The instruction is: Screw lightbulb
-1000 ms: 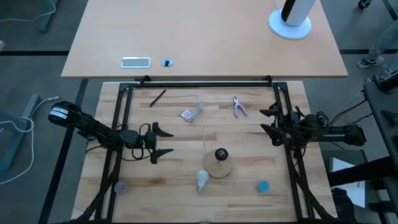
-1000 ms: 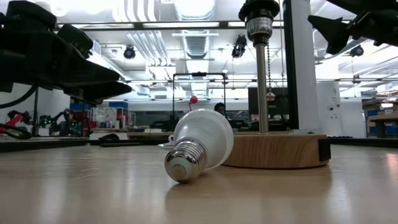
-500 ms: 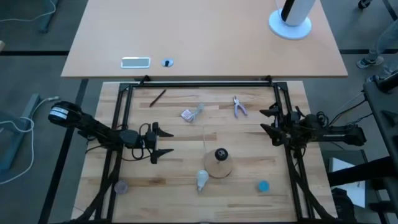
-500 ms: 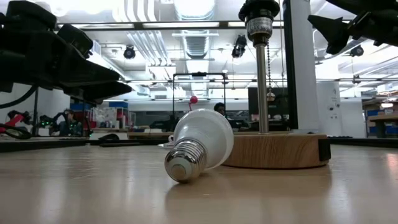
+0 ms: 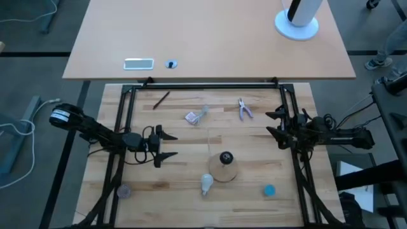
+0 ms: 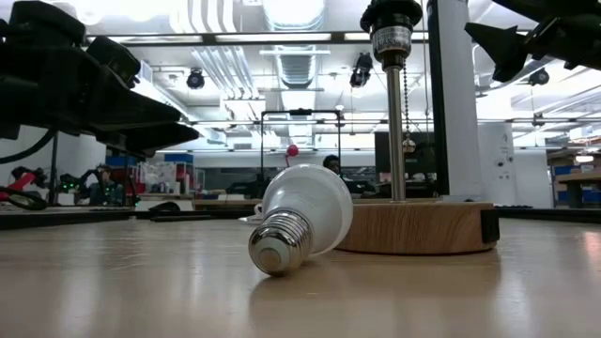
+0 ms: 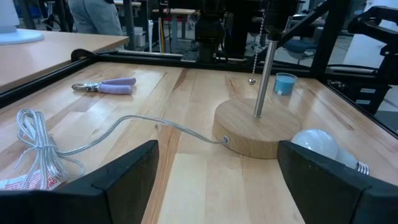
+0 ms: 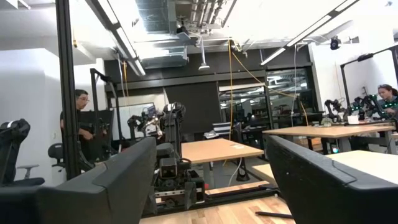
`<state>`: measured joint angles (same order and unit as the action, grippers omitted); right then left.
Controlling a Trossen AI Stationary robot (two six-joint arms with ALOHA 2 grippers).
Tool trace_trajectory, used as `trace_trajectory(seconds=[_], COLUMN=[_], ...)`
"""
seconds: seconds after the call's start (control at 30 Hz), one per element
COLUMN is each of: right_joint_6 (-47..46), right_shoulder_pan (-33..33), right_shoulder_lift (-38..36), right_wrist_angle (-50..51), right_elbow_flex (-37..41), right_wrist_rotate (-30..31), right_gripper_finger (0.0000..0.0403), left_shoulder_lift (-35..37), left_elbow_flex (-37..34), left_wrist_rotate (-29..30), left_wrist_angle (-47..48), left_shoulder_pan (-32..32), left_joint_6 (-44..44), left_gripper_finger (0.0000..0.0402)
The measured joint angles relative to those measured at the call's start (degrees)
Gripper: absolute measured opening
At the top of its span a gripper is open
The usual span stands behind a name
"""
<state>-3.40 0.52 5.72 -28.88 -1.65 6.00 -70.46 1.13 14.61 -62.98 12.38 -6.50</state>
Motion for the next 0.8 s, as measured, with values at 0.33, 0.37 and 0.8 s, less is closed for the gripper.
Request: trace_trajectory(seconds=[0.33, 0.37, 0.8], right_joint_6=[0.00, 0.00, 0.00], right_shoulder_pan=[0.01, -0.01, 0.01], right_shoulder_lift=[0.00, 0.00, 0.02], right_wrist_angle=[0.02, 0.00, 0.05], right_elbow_flex=[0.00, -0.02, -0.01], right_wrist_rotate=[0.00, 0.00, 0.02], right_gripper_finger=[0.0310, 0.0310, 0.0298], left_shoulder_lift=[-0.01, -0.01, 0.20], left_elbow_flex=[-0.02, -0.02, 2.35], left_wrist_rotate=[0.00, -0.01, 6.71], left_wrist_angle=[0.00, 0.00, -3.24], left_shoulder_pan=[0.02, 0.01, -0.16], left_joint_6=[0.02, 0.01, 35.07], left_gripper_finger=[0.0318, 0.0318, 0.0318])
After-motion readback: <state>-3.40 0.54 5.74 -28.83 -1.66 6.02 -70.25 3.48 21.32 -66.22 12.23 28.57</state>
